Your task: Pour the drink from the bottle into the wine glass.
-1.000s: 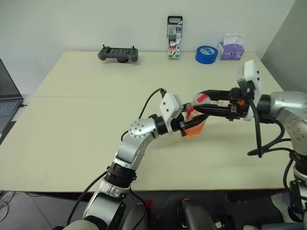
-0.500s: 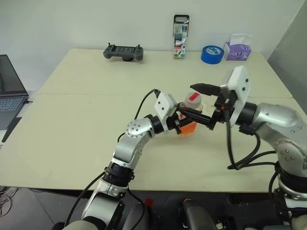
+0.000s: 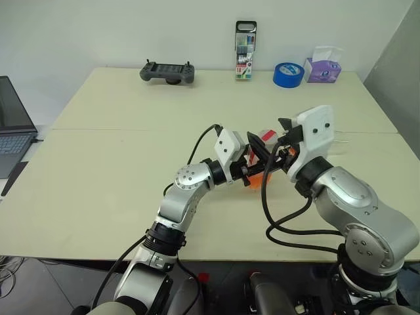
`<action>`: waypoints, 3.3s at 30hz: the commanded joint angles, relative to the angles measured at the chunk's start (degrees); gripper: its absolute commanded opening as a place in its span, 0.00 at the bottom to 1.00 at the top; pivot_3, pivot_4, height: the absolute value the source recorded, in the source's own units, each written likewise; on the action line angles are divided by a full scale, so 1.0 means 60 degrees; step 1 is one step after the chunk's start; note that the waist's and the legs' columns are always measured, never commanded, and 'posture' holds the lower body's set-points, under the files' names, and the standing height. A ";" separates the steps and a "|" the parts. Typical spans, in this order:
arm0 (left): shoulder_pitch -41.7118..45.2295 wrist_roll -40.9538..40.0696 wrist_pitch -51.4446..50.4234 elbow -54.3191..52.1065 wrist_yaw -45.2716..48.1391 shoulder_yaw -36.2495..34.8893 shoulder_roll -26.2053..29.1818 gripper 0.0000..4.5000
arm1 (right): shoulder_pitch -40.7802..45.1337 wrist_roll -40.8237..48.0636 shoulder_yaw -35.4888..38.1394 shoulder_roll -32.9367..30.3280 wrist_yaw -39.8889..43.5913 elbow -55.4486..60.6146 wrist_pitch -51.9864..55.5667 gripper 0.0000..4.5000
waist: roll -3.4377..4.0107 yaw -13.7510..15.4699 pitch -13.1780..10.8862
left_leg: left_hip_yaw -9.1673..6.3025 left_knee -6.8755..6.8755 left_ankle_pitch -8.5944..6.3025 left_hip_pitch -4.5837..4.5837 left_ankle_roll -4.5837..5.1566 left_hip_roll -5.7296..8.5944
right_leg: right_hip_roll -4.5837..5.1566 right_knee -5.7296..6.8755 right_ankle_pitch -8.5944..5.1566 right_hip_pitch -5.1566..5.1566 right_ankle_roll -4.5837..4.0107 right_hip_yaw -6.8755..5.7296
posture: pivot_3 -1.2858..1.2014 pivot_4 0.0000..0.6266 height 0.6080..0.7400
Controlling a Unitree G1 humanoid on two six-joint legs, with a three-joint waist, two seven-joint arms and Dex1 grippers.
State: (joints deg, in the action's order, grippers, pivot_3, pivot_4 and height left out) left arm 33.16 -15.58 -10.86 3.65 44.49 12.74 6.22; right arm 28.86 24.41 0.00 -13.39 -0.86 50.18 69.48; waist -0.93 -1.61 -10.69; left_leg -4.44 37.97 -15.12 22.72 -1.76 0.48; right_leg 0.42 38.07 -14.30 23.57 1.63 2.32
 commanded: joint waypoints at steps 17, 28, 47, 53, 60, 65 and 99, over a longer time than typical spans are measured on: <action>0.0195 0.0006 0.0246 -0.0095 0.0017 0.0003 -0.0095 0.40 | 0.0536 0.0723 0.0830 -0.1619 0.2783 -0.0736 -0.1135 0.43 | 0.0000 -0.0008 0.0000 | 0.0005 0.0002 0.0000 0.0000 0.0004 0.0004 | -0.0003 -0.0006 0.0000 -0.0005 0.0001 -0.0001 | 0.52 0.24 1.00; 0.0106 0.0089 0.0315 -0.0225 -0.0089 -0.0082 -0.0049 0.40 | 0.2340 0.1856 -0.0822 -0.3952 1.0638 -0.5359 -0.4218 0.43 | 0.0000 -0.0091 -0.0003 | 0.0068 -0.0009 -0.0001 -0.0030 0.0016 -0.0007 | -0.0027 -0.0002 0.0001 -0.0013 -0.0001 0.0020 | 0.52 0.24 1.00; 0.0187 0.0165 0.0526 0.0057 -0.0036 -0.0068 -0.0278 0.40 | 0.2407 0.0766 -0.0375 -0.3228 0.8732 -0.4970 -0.4388 0.89 | 0.0001 0.0020 -0.0003 | -0.0008 -0.0002 0.0000 -0.0004 0.0011 0.0005 | 0.0019 -0.0002 0.0004 -0.0007 0.0000 -0.0012 | 0.52 0.24 1.00; 0.0280 0.0123 0.0552 0.0242 0.0102 -0.0006 -0.0378 0.40 | 0.1878 0.0092 -0.0373 -0.2748 0.6579 -0.3845 -0.3978 0.89 | 0.0001 0.0017 -0.0003 | -0.0004 0.0001 0.0002 -0.0005 0.0010 0.0004 | 0.0013 0.0006 0.0004 -0.0005 0.0000 -0.0007 | 0.52 0.24 1.00; 0.0396 0.0123 0.0626 0.0492 0.0240 -0.0010 -0.0416 0.40 | 0.1675 -0.0238 -0.0316 -0.2279 0.4732 -0.3090 -0.3078 0.89 | 0.0001 0.0012 -0.0003 | -0.0003 0.0002 0.0002 -0.0004 0.0009 0.0007 | 0.0012 0.0005 0.0004 -0.0005 0.0000 -0.0005 | 0.52 0.24 1.00; 0.0386 0.0119 0.0590 0.0496 0.0285 0.0009 -0.0481 0.40 | 0.1513 -0.0328 -0.0383 -0.2133 0.4117 -0.2971 -0.2550 0.89 | 0.0002 0.0011 -0.0003 | -0.0003 0.0001 0.0002 -0.0003 0.0009 0.0007 | 0.0012 0.0004 0.0004 -0.0005 0.0000 -0.0006 | 0.52 0.24 1.00; 0.0308 0.0092 0.0559 0.0412 0.0214 0.0043 -0.0293 0.40 | -0.0011 0.1170 0.1921 -0.3024 0.3644 -0.1376 -0.1046 0.89 | 0.0002 0.0001 -0.0003 | 0.0005 0.0001 0.0002 -0.0006 0.0012 0.0005 | 0.0002 0.0005 0.0003 -0.0007 0.0001 -0.0001 | 0.52 0.24 1.00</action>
State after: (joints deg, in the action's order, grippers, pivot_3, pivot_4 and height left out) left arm 34.55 -14.38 -8.37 8.63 45.61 14.25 4.15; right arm 29.00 31.68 7.55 -30.19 21.96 40.17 63.43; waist -0.92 -1.61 -10.71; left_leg -4.41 37.98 -15.11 22.69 -1.68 0.52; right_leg 0.42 38.09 -14.28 23.52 1.64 2.30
